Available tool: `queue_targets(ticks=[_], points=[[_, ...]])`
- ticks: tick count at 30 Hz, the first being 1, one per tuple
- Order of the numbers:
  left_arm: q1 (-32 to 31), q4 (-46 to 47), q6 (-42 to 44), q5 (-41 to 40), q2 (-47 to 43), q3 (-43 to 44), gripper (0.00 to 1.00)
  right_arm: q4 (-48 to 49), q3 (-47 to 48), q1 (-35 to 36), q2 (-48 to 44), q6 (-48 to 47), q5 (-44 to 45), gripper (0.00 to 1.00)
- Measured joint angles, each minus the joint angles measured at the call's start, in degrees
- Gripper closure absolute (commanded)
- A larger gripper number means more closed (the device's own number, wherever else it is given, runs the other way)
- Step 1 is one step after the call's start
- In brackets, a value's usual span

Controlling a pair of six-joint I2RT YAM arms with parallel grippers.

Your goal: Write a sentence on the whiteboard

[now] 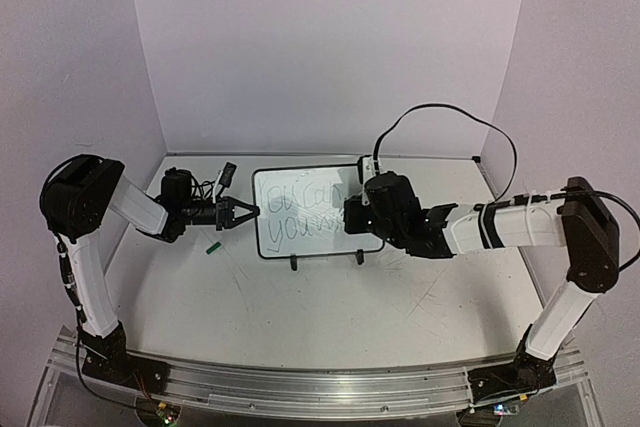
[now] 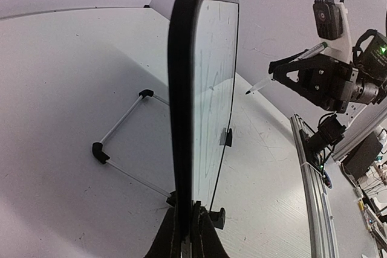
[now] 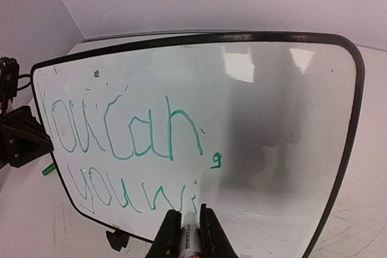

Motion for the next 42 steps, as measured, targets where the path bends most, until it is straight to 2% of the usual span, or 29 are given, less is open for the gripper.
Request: queue_targets(ticks=[42], points=[[-0.02,-0.4,0.66,-0.02,0.0,0.07,1.0,-0.33,0.87,-1.27,2.45,-2.4,-0.07,1.0]])
